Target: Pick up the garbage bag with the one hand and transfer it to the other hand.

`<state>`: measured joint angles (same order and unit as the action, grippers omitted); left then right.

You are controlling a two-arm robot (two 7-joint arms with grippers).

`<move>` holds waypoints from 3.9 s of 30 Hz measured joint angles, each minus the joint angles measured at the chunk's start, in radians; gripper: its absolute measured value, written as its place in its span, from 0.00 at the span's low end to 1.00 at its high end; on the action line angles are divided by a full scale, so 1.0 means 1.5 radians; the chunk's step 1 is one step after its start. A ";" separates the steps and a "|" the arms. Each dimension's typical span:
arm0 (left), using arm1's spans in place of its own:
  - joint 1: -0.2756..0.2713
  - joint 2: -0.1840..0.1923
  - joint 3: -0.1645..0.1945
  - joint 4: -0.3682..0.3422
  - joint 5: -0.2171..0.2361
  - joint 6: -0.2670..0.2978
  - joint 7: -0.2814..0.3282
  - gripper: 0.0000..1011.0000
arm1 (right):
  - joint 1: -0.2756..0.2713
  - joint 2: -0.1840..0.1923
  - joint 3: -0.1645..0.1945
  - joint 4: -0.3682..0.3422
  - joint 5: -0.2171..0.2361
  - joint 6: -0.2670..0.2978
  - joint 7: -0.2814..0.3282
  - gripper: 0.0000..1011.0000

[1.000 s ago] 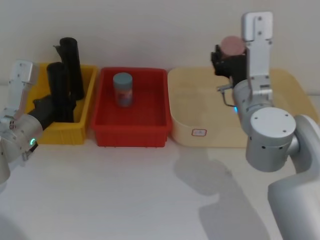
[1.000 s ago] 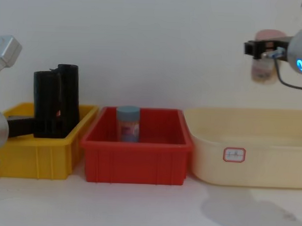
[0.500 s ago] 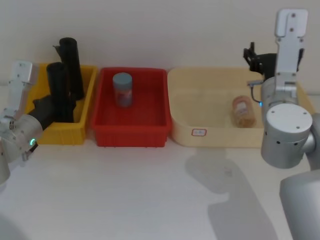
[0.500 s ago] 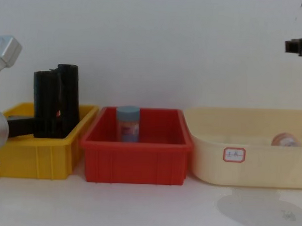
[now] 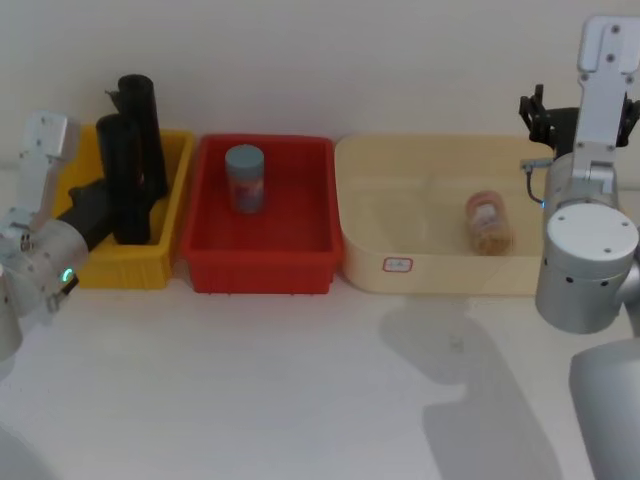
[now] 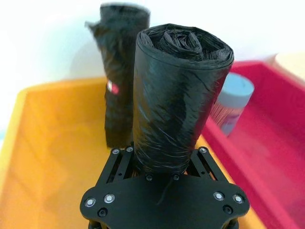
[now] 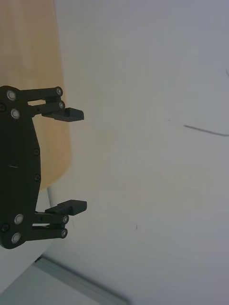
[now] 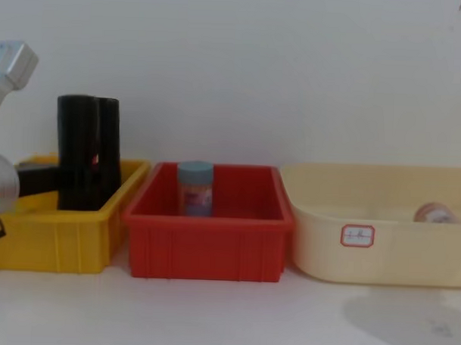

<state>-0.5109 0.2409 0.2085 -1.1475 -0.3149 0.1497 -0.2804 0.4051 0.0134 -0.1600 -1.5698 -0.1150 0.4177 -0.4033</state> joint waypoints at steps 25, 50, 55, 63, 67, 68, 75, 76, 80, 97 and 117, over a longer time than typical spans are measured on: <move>-0.118 0.003 0.028 0.041 -0.054 -0.050 -0.171 0.39 | -0.005 0.004 0.006 -0.014 -0.003 -0.007 0.003 0.99; -0.381 -0.098 0.094 0.400 -0.121 -0.124 -0.450 0.39 | -0.074 0.052 -0.034 -0.139 0.042 -0.067 0.156 0.99; -0.434 -0.128 0.110 0.497 -0.135 -0.155 -0.494 0.39 | -0.085 0.064 -0.041 -0.156 0.055 -0.075 0.194 0.99; -0.491 -0.159 0.126 0.600 -0.150 -0.188 -0.539 0.39 | -0.079 0.064 -0.037 -0.160 0.069 -0.074 0.219 0.99; -0.512 -0.170 0.132 0.637 -0.155 -0.199 -0.556 0.39 | -0.069 0.056 -0.033 -0.159 0.073 -0.064 0.222 0.99; -0.515 -0.172 0.133 0.643 -0.156 -0.200 -0.558 0.39 | -0.067 0.055 -0.032 -0.159 0.074 -0.061 0.223 0.99; -0.535 -0.182 0.138 0.679 -0.161 -0.212 -0.574 0.39 | -0.047 0.048 -0.025 -0.157 0.091 -0.046 0.247 0.99; -0.535 -0.182 0.138 0.679 -0.161 -0.212 -0.574 0.39 | -0.045 0.047 -0.025 -0.157 0.094 -0.045 0.250 0.99; -0.542 -0.186 0.140 0.692 -0.162 -0.216 -0.580 0.39 | -0.035 0.045 -0.022 -0.157 0.108 -0.037 0.271 0.99; -0.554 -0.192 0.144 0.713 -0.165 -0.223 -0.590 0.39 | 0.013 0.055 -0.037 -0.164 0.165 -0.012 0.374 0.99; -0.557 -0.194 0.145 0.719 -0.166 -0.225 -0.592 0.39 | 0.071 0.086 -0.094 -0.123 0.151 -0.035 0.427 0.99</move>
<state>-1.3462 -0.0503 0.4259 -0.0687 -0.5642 -0.1875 -1.1687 0.5111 0.1425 -0.3010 -1.7550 0.1122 0.3654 0.2366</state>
